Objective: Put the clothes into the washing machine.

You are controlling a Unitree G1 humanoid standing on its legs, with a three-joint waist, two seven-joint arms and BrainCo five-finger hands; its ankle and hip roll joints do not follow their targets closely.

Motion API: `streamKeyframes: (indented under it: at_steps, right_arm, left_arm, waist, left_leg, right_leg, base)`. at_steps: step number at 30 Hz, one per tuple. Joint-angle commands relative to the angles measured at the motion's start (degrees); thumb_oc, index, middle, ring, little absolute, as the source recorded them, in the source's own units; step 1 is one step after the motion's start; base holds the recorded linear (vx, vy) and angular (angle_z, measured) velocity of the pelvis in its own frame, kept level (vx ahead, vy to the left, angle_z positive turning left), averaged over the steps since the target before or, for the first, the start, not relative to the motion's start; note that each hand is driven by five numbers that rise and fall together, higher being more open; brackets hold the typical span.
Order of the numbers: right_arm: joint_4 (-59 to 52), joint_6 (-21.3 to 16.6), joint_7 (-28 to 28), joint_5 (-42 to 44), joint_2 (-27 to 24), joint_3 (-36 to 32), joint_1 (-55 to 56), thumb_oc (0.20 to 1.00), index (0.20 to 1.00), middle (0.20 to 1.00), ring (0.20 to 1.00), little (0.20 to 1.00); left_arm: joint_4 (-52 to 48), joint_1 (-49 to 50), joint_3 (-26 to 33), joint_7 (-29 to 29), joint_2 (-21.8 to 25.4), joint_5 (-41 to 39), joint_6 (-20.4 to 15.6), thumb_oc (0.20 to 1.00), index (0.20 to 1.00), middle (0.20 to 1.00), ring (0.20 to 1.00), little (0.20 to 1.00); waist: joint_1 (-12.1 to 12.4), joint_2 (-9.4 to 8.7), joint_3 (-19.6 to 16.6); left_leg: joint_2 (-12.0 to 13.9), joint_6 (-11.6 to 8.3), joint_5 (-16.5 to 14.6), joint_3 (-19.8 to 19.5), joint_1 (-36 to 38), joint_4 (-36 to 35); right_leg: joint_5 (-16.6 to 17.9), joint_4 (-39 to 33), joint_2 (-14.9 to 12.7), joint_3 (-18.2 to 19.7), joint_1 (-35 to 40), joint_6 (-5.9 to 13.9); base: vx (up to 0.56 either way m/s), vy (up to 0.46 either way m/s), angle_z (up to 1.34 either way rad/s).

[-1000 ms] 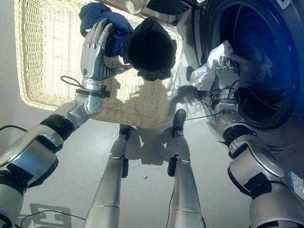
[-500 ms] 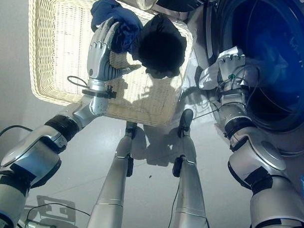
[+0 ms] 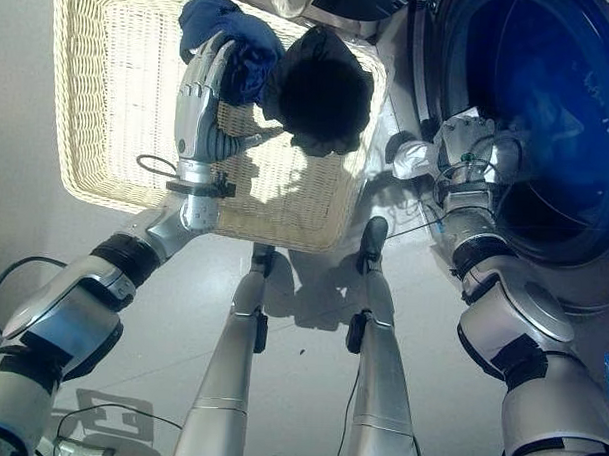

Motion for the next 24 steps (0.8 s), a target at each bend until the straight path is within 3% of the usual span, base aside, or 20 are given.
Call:
streamKeyframes:
  at_steps: [1, 5, 8, 10, 13, 14, 17, 20, 22, 23, 24]
  right_arm:
    - [-0.4, -1.0, -5.4, 22.2, -4.0, -4.3, 1.3, 0.200, 0.200, 0.200, 0.200, 0.200]
    - [-1.0, -3.0, -9.6, 32.3, -5.5, -11.0, 2.2, 0.200, 0.200, 0.200, 0.200, 0.200]
    - [-2.3, -7.7, -15.6, 44.1, -9.5, -16.8, 1.9, 0.200, 0.200, 0.200, 0.200, 0.200]
    - [-2.7, -9.3, -18.1, 46.5, -10.9, -17.8, 1.5, 0.200, 0.200, 0.200, 0.200, 0.200]
    - [-4.4, -18.3, -28.5, 57.1, -16.9, -20.0, -1.2, 0.200, 0.200, 0.200, 0.200, 0.200]
    - [-5.0, -19.1, -29.7, 57.7, -17.8, -20.5, -1.3, 0.200, 0.200, 0.200, 0.200, 0.200]
    - [-10.4, -24.4, -41.3, 56.1, -21.5, -21.7, -1.7, 0.200, 0.200, 0.200, 0.200, 0.200]
    - [-11.2, -25.1, -43.2, 56.1, -22.7, -21.2, -3.0, 0.200, 0.200, 0.200, 0.200, 0.200]
    - [-10.5, -25.4, -41.2, 55.6, -23.6, -20.4, -3.8, 0.200, 0.200, 0.200, 0.200, 0.200]
    - [-10.4, -25.1, -40.7, 55.6, -23.5, -20.1, -4.1, 0.319, 0.319, 0.319, 0.319, 0.319]
    - [-9.9, -24.5, -39.2, 56.9, -23.1, -19.0, -5.0, 0.931, 0.931, 0.931, 0.931, 0.931]
  left_arm:
    - [-2.5, 0.9, 7.1, 1.4, -1.4, -2.4, -1.4, 1.000, 1.000, 1.000, 1.000, 1.000]
    - [-3.4, 2.2, 8.0, 1.3, -0.7, -2.1, -1.1, 1.000, 1.000, 1.000, 1.000, 1.000]
    - [-5.4, 3.5, 8.3, 1.2, 0.9, -2.1, -0.1, 1.000, 1.000, 1.000, 1.000, 1.000]
    - [-6.0, 3.9, 8.1, 0.9, 1.5, -2.2, 0.2, 1.000, 1.000, 1.000, 1.000, 1.000]
    - [-7.7, 5.7, 7.6, 0.4, 4.3, -1.1, 1.2, 1.000, 1.000, 1.000, 1.000, 1.000]
    - [-7.7, 6.4, 7.7, 0.6, 4.9, -0.9, 1.0, 1.000, 1.000, 1.000, 1.000, 1.000]
    - [-7.8, 8.9, 7.6, 1.5, 6.8, 0.3, 2.1, 1.000, 1.000, 1.000, 1.000, 1.000]
    - [-6.7, 8.4, 7.2, 0.9, 7.6, -0.3, 2.6, 1.000, 1.000, 1.000, 1.000, 1.000]
    - [-4.5, 7.5, 6.7, 0.4, 8.3, -0.8, 2.6, 1.000, 1.000, 1.000, 1.000, 1.000]
    - [-4.0, 7.0, 6.4, 0.2, 8.5, -0.9, 2.5, 1.000, 1.000, 1.000, 1.000, 1.000]
    - [-2.3, 5.4, 5.4, -0.4, 8.9, -1.0, 2.6, 1.000, 1.000, 1.000, 1.000, 1.000]
  waist:
    - [-1.6, 6.26, -0.4]
    - [-1.8, 6.06, -0.4]
    - [-2.0, 5.36, -0.4]
    - [-2.0, 5.05, -0.4]
    - [-2.2, 3.58, -0.4]
    - [-2.3, 3.34, -0.4]
    - [-3.0, 2.24, -0.4]
    - [-3.3, 2.02, -0.4]
    - [-3.6, 2.00, -0.4]
    - [-3.6, 2.01, -0.4]
    - [-3.6, 2.09, -0.4]
  left_leg:
    - [-6.6, 5.51, 2.9, 2.9, -0.1, -3.4]
    - [-6.5, 5.51, 2.4, 2.8, 0.0, -2.9]
    - [-6.0, 5.36, 1.7, 2.5, 0.3, -2.9]
    - [-5.8, 5.29, 1.5, 2.3, 0.3, -2.7]
    - [-5.5, 5.18, 0.4, 1.4, 0.6, -2.3]
    - [-5.4, 5.20, 0.3, 1.3, 0.7, -2.2]
    - [-5.0, 5.29, -0.2, 1.1, 1.4, -2.5]
    - [-4.8, 5.26, -0.3, 1.2, 1.7, -2.7]
    - [-4.8, 5.28, -0.3, 1.2, 2.0, -2.8]
    - [-4.8, 5.29, -0.3, 1.2, 2.2, -2.9]
    - [-4.9, 5.25, -0.2, 1.2, 2.3, -3.0]
  right_leg:
    - [-3.3, 4.3, 5.2, -4.7, 0.7, 4.41]
    - [-3.3, 4.5, 5.1, -4.6, 0.8, 4.59]
    - [-3.3, 4.5, 4.9, -4.7, 1.1, 4.90]
    - [-3.3, 4.7, 4.9, -4.6, 1.1, 4.99]
    - [-3.3, 4.7, 5.0, -4.6, 1.6, 5.42]
    - [-3.2, 4.6, 5.0, -4.6, 1.8, 5.44]
    - [-3.3, 4.1, 5.6, -4.5, 2.6, 5.44]
    - [-3.6, 4.1, 5.7, -4.3, 2.9, 5.35]
    - [-4.0, 4.2, 5.8, -4.2, 3.1, 5.22]
    - [-4.1, 4.1, 5.9, -4.1, 3.2, 5.20]
    - [-4.3, 3.9, 5.9, -4.1, 3.5, 5.08]
  base:
    - [0.00, 0.000, 0.00]
    - [0.00, 0.000, 0.00]
    - [0.00, 0.000, 0.00]
    - [0.00, -0.026, 0.00]
    - [0.00, -0.070, -0.01]
    - [-0.01, -0.042, -0.04]
    - [-0.01, 0.004, -0.05]
    - [0.00, 0.018, -0.02]
    - [0.01, 0.045, -0.03]
    - [0.00, 0.049, -0.03]
    - [-0.01, 0.036, -0.02]
